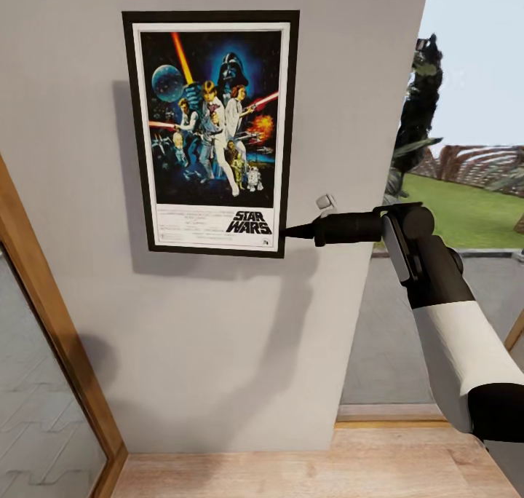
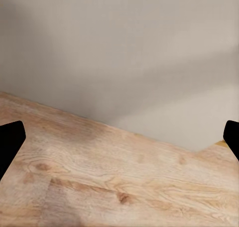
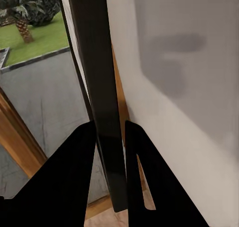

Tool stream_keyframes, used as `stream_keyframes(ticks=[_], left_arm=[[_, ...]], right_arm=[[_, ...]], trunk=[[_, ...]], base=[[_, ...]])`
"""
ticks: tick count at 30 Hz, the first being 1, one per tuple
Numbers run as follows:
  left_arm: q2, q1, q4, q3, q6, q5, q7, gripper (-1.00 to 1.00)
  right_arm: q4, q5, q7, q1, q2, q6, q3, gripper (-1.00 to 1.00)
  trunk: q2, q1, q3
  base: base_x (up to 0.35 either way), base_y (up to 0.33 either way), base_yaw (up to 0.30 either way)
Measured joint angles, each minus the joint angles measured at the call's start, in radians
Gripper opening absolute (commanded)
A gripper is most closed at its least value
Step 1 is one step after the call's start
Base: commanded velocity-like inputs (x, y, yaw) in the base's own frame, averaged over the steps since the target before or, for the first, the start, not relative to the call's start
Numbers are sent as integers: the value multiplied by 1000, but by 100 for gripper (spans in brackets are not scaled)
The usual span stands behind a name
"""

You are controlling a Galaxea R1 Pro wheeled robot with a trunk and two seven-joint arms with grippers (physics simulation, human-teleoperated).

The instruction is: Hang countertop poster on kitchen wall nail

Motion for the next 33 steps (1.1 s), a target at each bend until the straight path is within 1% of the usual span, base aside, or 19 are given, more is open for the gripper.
stream_keyframes(ticks=[9, 15, 22, 29, 33], left_arm=[[0, 0, 0, 0, 0, 0, 0, 100], [0, 0, 0, 0, 0, 0, 1, 100], [0, 0, 0, 0, 0, 0, 1, 100], [1, 0, 0, 0, 0, 0, 1, 100], [1, 0, 0, 0, 0, 0, 1, 100]], right_arm=[[-3, -3, 0, 0, 0, 0, 0, -100], [-3, -2, 0, 1, 0, -1, 1, -100], [-3, -3, 0, 1, 0, 0, 2, -100], [-4, -3, 0, 1, 0, 0, 2, -100], [-4, -3, 0, 1, 1, 0, 2, -100]], trunk=[[0, 0, 0], [0, 0, 0], [0, 0, 0], [0, 0, 0], [0, 0, 0]], base=[[5, 0, 0], [133, 0, 0], [27, 0, 0], [179, 0, 0], [85, 0, 0]])
